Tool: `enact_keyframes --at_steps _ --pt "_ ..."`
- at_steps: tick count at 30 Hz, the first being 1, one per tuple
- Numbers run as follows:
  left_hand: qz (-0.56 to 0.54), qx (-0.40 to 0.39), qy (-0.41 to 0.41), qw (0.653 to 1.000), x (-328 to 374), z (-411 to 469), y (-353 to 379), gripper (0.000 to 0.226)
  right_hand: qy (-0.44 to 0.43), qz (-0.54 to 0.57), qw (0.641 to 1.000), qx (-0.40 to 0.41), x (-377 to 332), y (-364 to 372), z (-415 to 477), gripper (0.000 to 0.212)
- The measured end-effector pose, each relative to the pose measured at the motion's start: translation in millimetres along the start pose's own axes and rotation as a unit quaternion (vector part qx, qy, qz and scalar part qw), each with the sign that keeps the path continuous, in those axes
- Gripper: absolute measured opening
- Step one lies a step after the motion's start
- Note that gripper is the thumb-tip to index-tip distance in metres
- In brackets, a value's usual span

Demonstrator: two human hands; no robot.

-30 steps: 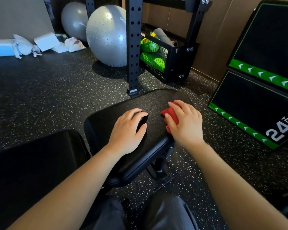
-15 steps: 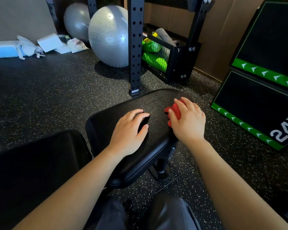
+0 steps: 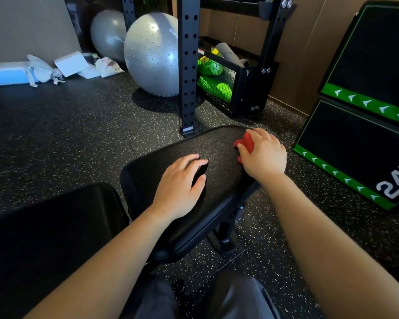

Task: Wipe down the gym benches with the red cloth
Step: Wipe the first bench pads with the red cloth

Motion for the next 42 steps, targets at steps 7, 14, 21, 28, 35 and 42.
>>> enact_keyframes --at_steps 7,14,21,28,35,42 --pt "0.004 0.005 0.004 1.000 0 2 -1 0.038 -0.033 -0.024 0.999 0.017 -4 3 -22 0.052" --pt "0.003 0.006 -0.003 1.000 1 3 -1 0.038 -0.048 -0.028 0.998 -0.026 -7 5 35 0.048" --pt "-0.002 0.003 0.000 1.000 1 3 0 0.037 -0.069 -0.039 0.996 -0.050 -7 8 44 0.049" --pt "-0.145 0.063 -0.034 0.987 -10 3 -42 0.026 -0.161 -0.053 0.985 -0.018 -28 0 -27 0.049" --pt "0.009 0.043 -0.102 0.994 -71 -34 -108 0.025 -0.311 0.005 0.949 -0.045 -120 17 -75 0.043" --pt "0.027 0.041 -0.135 0.990 -82 -84 -105 0.025 -0.376 0.016 0.925 -0.056 -173 32 -95 0.048"
Point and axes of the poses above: each hand's wrist, its own z-axis towards the middle knuckle, its own y-axis out of the palm, x = y × z, the point moved 7 cm from there along z, towards the middle knuckle, and after that the axes turned 9 degrees about -z, right-handed, at the moved point
